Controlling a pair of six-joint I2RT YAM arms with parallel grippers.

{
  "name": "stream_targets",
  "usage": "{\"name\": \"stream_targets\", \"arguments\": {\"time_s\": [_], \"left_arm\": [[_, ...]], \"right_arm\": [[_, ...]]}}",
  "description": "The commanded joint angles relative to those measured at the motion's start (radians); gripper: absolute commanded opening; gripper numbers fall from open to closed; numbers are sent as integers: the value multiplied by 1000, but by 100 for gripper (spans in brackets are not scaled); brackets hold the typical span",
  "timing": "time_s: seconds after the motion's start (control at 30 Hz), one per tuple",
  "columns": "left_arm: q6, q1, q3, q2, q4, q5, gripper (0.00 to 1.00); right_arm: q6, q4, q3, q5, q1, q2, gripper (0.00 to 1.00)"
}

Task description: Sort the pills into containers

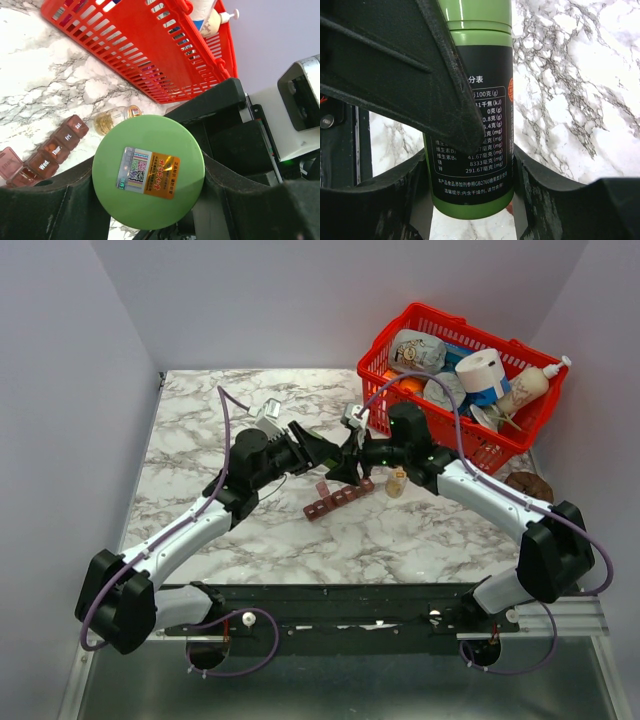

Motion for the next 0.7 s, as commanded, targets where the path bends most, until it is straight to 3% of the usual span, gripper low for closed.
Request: {"name": "stream_targets", "arguments": {"time_s": [0.0,0.03,0.2,0.27,0.37,0.53,0.67], "left_arm": [[-11,-10,26,4,40,7,30],[-14,-10,19,0,51,4,35],[-74,-11,-69,-55,188,-68,68],[-80,-20,-103,-98,256,-129,76],[-57,-33,-134,-137,293,-174,83],[-45,-68,-159,-143,327,-197,83],[-15,-108,-171,-140,344,-234,83]], "right_arm": [[2,17,-14,-114,5,-20,24],[15,50,-22,-123,5,-21,19],[171,169,-63,-186,5,-23,16],[255,228,-92,-194,5,-21,15],[377,305,-109,-196,5,-16,13],[588,490,-189,-139,5,-35,10],[702,537,-206,-65,5,-38,8]]}}
